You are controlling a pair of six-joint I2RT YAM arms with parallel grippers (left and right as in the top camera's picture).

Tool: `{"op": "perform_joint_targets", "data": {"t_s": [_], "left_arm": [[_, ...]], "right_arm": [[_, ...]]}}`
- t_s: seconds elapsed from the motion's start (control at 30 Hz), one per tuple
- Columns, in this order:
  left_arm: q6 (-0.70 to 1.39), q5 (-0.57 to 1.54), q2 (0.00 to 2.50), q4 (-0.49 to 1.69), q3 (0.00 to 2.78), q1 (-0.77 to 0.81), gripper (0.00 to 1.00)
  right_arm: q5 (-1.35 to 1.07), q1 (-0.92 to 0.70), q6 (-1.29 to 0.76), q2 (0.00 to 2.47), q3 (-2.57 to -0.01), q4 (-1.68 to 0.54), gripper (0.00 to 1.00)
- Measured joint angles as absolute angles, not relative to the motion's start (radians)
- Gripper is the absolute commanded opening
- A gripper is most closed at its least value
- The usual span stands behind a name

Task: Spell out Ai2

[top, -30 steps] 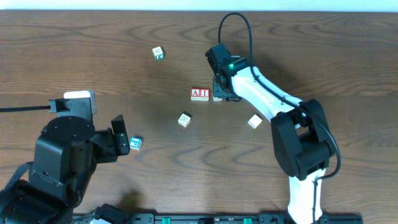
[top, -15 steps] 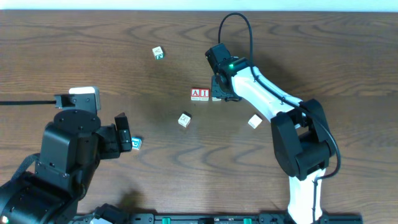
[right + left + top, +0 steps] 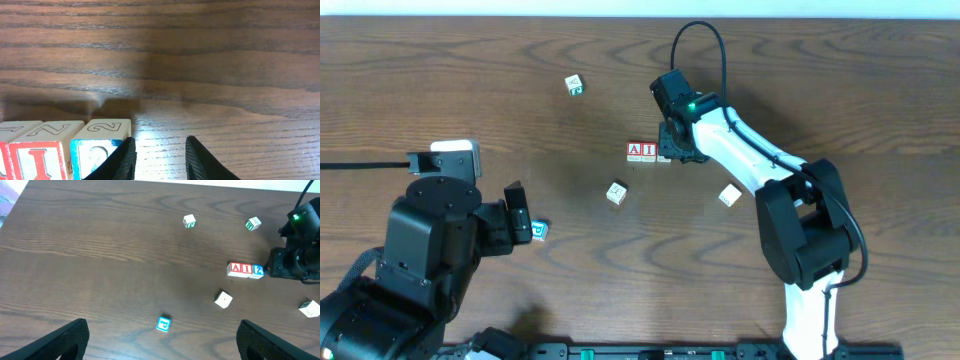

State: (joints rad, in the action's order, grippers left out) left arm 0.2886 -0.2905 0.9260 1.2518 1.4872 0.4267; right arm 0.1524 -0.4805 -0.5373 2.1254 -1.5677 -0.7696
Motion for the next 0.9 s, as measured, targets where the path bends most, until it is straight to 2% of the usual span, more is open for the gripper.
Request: {"op": "perform_joint_targets", "data": {"t_s": [0.23,0.57,0.6,0.63,0.67,0.77,0.9], "left_arm": [[0.289,-0.29,0.926,1.252,1.487,0.427,0.95],[0.289,-0.291,0.926,1.252,1.487,0.427,0.95],[0.289,-0.291,0.926,1.252,1.487,0.427,0.96],[0.289,-0.291,0.926,1.252,1.487,0.427,0.95],[0.289,-0.291,0.926,1.252,1.487,0.427,0.95],[0.289,-0.291,0.926,1.252,1.487,0.427,0.95],[0.289,-0.291,0.926,1.252,1.487,0.427,0.95]], "right_arm": [[0.152,-0.48,-0.538,2.125,-1.568,-0.759,0.38],[0.155,-0.48,-0.538,2.125,-1.568,-0.754,0.34],[0.162,-0.48,-0.538,2.125,-1.568,-0.754,0.35],[0.172,-0.48,-0.538,2.125,-1.568,-0.754,0.43],[0.183,-0.48,-0.541,2.125,-1.568,-0.754,0.46],[0.237,-0.478,-0.54,2.124,-1.568,-0.757,0.52],[0.29,-0.454,-0.529,2.088,-1.575,-0.793,0.54]]}}
